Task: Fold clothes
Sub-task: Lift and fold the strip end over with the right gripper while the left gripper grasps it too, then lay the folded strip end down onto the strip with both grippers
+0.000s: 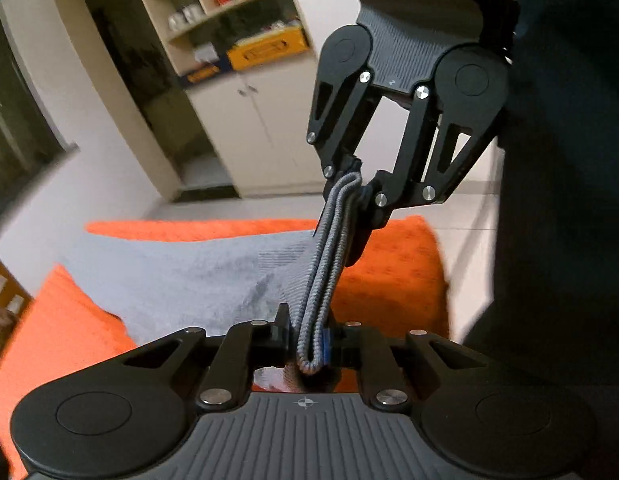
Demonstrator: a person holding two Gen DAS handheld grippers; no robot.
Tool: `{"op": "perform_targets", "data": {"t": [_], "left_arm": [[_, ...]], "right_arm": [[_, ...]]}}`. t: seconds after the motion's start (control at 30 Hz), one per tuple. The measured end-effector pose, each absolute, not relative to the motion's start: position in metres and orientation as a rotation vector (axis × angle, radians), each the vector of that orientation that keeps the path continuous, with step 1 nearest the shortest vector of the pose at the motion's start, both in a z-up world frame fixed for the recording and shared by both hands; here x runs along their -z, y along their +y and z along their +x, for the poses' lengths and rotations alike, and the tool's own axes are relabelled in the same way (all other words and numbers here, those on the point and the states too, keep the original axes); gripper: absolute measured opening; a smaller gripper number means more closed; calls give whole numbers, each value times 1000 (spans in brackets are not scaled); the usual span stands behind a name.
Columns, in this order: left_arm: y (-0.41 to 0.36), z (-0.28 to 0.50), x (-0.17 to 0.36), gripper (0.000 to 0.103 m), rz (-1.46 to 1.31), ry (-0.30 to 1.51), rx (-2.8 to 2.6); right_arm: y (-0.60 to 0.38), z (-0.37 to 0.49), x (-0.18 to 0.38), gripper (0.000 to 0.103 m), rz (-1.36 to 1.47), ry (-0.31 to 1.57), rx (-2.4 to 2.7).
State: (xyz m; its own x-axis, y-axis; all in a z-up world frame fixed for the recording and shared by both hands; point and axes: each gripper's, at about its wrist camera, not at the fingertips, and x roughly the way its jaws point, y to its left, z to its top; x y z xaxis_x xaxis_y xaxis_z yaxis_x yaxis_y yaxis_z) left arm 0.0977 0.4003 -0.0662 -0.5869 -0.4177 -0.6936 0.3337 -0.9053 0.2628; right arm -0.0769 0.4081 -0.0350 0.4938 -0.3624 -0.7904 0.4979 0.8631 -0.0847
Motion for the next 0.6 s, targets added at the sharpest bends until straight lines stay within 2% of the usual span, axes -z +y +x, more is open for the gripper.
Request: {"op": "perform_targets", "data": {"t": [0.4, 0.53, 0.6], "left_arm": [[333, 118, 84, 20, 1024, 452, 2434], [308, 125, 90, 30, 931, 624, 2368], [298, 127, 96, 31, 892, 674, 2310]], "right_arm": [[340, -92, 64, 18, 625, 852, 501], [319, -98, 73, 19, 708, 815, 532], [308, -102, 80, 20, 726, 801, 557]]}}
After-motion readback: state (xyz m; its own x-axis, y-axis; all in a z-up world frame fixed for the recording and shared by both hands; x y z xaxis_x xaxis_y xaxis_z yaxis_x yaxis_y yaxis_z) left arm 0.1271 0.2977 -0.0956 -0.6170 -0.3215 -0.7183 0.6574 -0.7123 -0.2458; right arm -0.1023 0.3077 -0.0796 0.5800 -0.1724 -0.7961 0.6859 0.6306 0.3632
